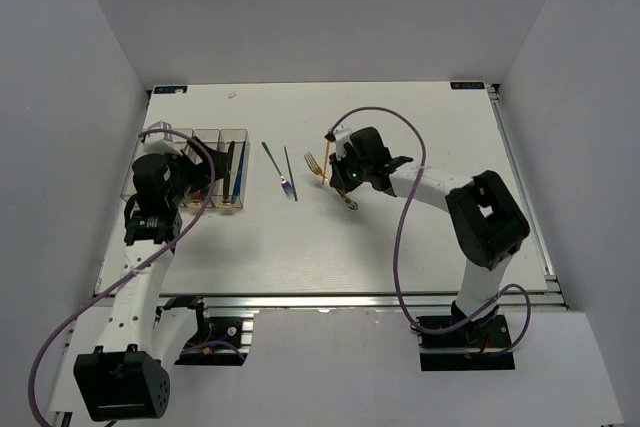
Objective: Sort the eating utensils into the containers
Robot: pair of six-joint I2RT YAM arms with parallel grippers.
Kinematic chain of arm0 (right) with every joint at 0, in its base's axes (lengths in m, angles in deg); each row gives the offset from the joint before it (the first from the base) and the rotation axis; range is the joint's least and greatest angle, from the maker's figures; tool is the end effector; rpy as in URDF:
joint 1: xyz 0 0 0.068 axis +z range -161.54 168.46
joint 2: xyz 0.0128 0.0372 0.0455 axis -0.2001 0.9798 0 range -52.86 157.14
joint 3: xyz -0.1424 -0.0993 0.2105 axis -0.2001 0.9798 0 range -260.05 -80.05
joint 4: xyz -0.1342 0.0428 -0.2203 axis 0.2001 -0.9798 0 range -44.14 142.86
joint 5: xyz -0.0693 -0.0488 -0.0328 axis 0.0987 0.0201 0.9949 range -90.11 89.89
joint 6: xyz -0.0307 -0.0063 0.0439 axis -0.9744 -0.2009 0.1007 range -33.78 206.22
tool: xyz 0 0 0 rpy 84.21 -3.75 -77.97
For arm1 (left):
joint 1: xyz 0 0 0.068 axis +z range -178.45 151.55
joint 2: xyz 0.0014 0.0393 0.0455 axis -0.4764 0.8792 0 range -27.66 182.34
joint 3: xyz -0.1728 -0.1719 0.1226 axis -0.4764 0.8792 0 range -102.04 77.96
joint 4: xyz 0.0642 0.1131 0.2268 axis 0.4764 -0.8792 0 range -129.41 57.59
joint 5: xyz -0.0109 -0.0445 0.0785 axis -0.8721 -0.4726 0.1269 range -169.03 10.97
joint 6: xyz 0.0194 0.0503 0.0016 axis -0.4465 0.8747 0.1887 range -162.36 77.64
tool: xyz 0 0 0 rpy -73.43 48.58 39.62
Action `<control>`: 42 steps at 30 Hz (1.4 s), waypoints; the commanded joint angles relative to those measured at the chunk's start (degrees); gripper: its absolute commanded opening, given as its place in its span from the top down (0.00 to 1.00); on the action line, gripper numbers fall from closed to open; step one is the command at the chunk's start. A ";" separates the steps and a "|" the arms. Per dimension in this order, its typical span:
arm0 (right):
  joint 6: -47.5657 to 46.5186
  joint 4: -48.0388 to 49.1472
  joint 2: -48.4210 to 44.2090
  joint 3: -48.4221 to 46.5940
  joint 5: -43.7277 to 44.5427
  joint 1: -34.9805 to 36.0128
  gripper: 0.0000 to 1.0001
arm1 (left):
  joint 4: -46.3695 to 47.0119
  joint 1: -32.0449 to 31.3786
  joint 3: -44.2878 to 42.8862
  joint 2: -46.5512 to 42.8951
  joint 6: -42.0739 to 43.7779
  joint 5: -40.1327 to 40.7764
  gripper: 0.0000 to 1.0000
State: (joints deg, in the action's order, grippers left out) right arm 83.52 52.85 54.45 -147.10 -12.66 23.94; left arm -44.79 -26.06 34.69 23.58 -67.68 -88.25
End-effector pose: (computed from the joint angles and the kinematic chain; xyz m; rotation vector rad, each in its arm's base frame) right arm 0.3271 0.2426 0.1826 -0.8671 2.1452 0.5459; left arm 0.2080 0.0030 0.3069 -0.3592 1.9108 -0.4217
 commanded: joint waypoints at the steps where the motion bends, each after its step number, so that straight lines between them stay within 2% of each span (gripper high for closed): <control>1: 10.25 10.19 -7.01 2.70 2.44 0.46 1.00 | 9.02 -0.46 5.37 -2.72 -9.99 -10.55 0.02; 4: 13.68 10.56 -10.18 3.59 4.29 2.82 1.00 | 16.41 -1.51 8.72 -3.60 -16.23 -12.67 0.02; 7: 15.88 8.37 -12.46 2.63 7.19 6.94 1.00 | 23.53 -7.39 10.92 -2.91 -22.21 -14.08 0.02; 10: 20.44 7.83 -14.14 2.01 10.09 11.25 1.00 | 27.58 -14.24 11.36 -0.80 -24.07 -10.14 0.02; 14: 25.19 5.82 -16.16 0.17 14.29 15.66 1.00 | 31.35 -18.65 11.71 4.90 -25.12 -8.45 0.06; 21: 26.52 5.72 -18.80 -0.45 17.30 19.62 1.00 | 27.59 -19.62 11.45 6.15 -23.90 -4.41 0.14; 25: 26.17 5.02 -18.54 -1.42 18.70 20.41 1.00 | 26.10 -19.80 10.66 5.97 -23.72 -4.06 0.14; 28: 25.99 5.72 -18.89 -1.42 16.70 20.59 1.00 | 26.79 -19.80 10.66 6.41 -23.81 -4.15 0.15; 35: 25.90 7.31 -19.15 -2.03 13.70 21.91 1.00 | 31.45 -19.97 11.01 9.75 -25.57 -7.66 0.40; 38: 25.90 7.39 -19.33 -2.74 13.08 22.26 1.00 | 31.81 -20.15 10.57 11.68 -25.05 -8.28 0.42; 39: 25.90 7.57 -19.42 -2.65 13.08 22.43 1.00 | 31.72 -20.06 10.31 12.73 -24.61 -8.71 0.45; 41: 25.90 7.66 -20.03 -2.48 11.26 22.52 1.00 | 30.32 -20.06 8.82 13.44 -22.59 -8.54 0.64; 42: 25.82 7.83 -20.29 -2.04 11.24 22.52 1.00 | 29.09 -20.06 8.03 13.88 -21.62 -7.93 0.85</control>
State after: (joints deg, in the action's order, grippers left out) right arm 108.81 57.40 37.31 -146.77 0.45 46.09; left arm -14.87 -45.86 45.95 37.24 -92.33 -95.61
